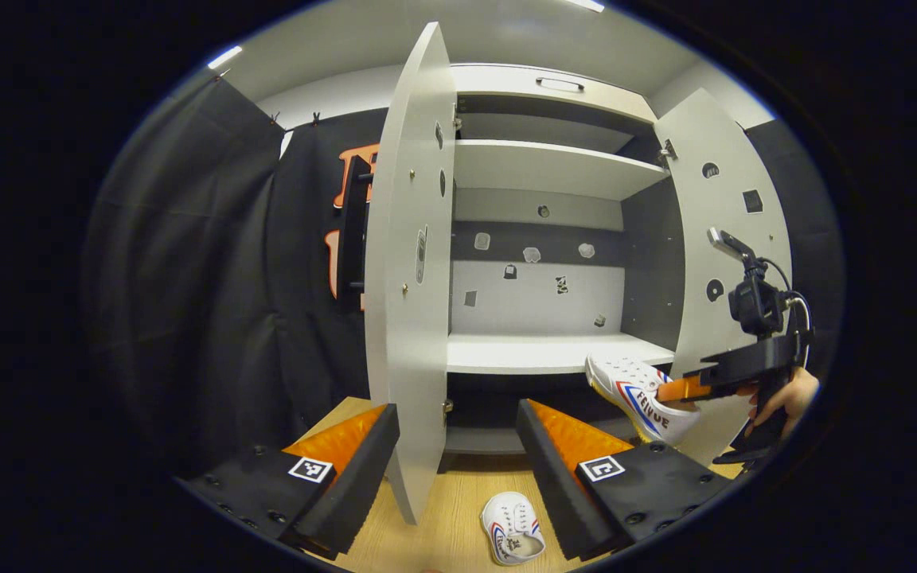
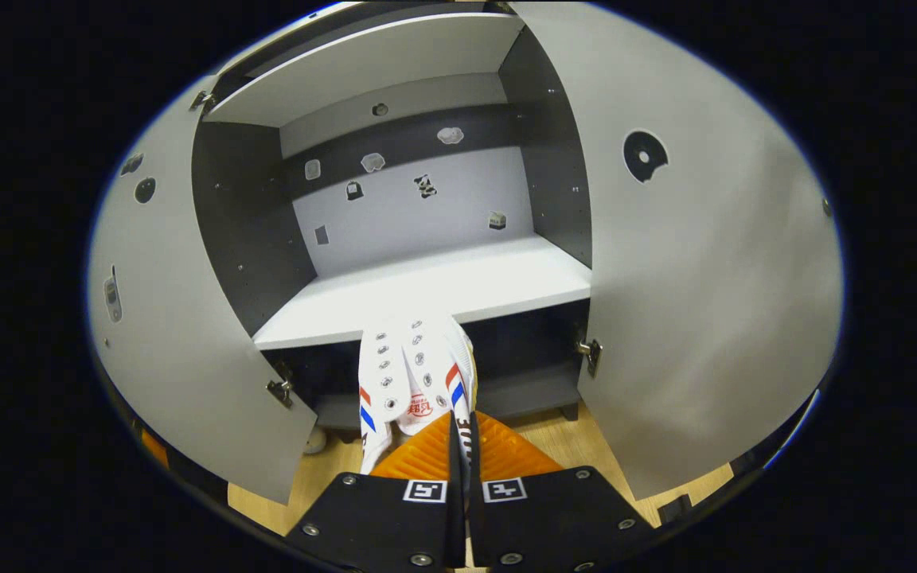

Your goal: Grab one shoe with the right hand and put it into the shoe cabinet, grab the other shoe with the left hand and put it into the shoe cabinet; then close the right door with the right hand and the left door with the left hand.

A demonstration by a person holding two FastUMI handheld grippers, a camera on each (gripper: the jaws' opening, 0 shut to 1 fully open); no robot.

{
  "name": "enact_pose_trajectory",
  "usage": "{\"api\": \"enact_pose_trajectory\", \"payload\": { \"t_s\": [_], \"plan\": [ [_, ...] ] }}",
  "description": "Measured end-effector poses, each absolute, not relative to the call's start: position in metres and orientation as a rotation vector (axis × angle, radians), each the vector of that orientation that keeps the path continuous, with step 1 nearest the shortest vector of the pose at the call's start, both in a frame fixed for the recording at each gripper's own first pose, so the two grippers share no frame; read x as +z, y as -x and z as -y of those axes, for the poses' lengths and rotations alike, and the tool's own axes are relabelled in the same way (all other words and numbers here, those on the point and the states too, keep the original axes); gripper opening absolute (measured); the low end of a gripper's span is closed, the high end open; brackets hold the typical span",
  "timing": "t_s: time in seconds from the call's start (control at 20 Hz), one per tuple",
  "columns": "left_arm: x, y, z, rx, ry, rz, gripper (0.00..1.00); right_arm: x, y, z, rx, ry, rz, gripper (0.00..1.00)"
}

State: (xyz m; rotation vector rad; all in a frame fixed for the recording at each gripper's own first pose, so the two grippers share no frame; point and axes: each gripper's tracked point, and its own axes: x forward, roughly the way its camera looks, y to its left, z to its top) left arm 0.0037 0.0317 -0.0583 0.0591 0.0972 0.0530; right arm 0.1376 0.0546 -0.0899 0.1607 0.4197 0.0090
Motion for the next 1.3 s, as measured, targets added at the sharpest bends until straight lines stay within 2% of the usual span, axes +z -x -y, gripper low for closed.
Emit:
{"api": "enact_pose_trajectory", "payload": {
  "t_s": [0.2,0.65,1.0,1.25,1.3],
  "plan": [
    [-0.061,-0.006,-0.039,0.067,-0.059,-0.100,0.99,-0.061,-0.184,-0.059,0.007,-0.159,-0.377,0.02],
    [-0.070,-0.012,-0.054,0.105,-0.051,-0.111,0.97,-0.003,-0.291,-0.057,-0.034,-0.116,-0.328,0.02],
    [-0.075,-0.014,-0.055,0.112,-0.051,-0.121,0.99,-0.021,-0.351,-0.053,-0.063,-0.138,-0.408,0.02],
    [-0.080,-0.014,-0.058,0.122,-0.052,-0.131,0.97,-0.045,-0.367,-0.053,-0.073,-0.125,-0.464,0.02],
    [-0.082,-0.014,-0.058,0.124,-0.050,-0.136,0.97,-0.044,-0.365,-0.055,-0.065,-0.128,-0.459,0.05]
  ]
}}
